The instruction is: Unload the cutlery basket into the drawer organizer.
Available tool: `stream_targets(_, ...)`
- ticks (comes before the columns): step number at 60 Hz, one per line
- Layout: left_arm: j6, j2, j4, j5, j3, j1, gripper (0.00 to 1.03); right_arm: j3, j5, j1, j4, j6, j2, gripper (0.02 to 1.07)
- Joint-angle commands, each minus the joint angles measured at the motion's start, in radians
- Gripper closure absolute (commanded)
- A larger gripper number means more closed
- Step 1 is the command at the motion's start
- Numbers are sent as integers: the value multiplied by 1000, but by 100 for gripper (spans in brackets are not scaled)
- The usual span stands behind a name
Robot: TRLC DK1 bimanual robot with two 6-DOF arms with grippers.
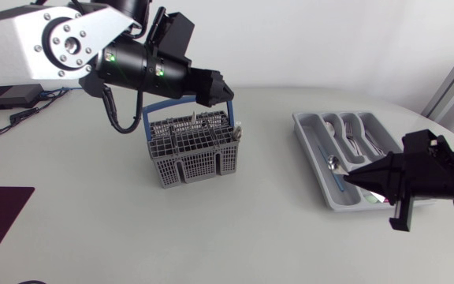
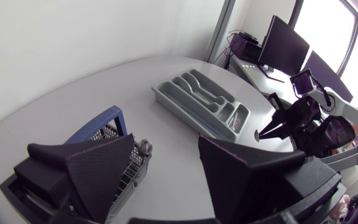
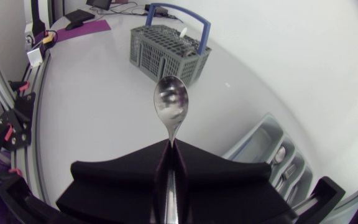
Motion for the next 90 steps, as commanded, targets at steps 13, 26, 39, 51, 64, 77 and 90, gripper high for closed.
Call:
stream_targets(13,85,39,-37,-58,17,-42,14,125,-29,-294,-186,-591,314,101)
stream_targets(26,108,44,-47,-86,3,-65,14,296,-20,-383,-256,-750,523,101)
stream_targets(39,140,56,-68,-96,-1,-67,13,420,55,-407,-253,-864,696,101)
stream_targets(51,174,56,-94,-112,-12,-76,7,429,181,-410,-175,-957,784,101)
stream_targets(64,195,53,-100,-130,-13,-81,5,365,267,-393,4,-986,824,101)
stream_targets(77,212,53,-100,-169,-24,-95,5,317,296,-361,86,-988,815,100)
stream_targets(90,225,33,-99,-181,-49,-92,5,251,308,-332,192,-962,773,72)
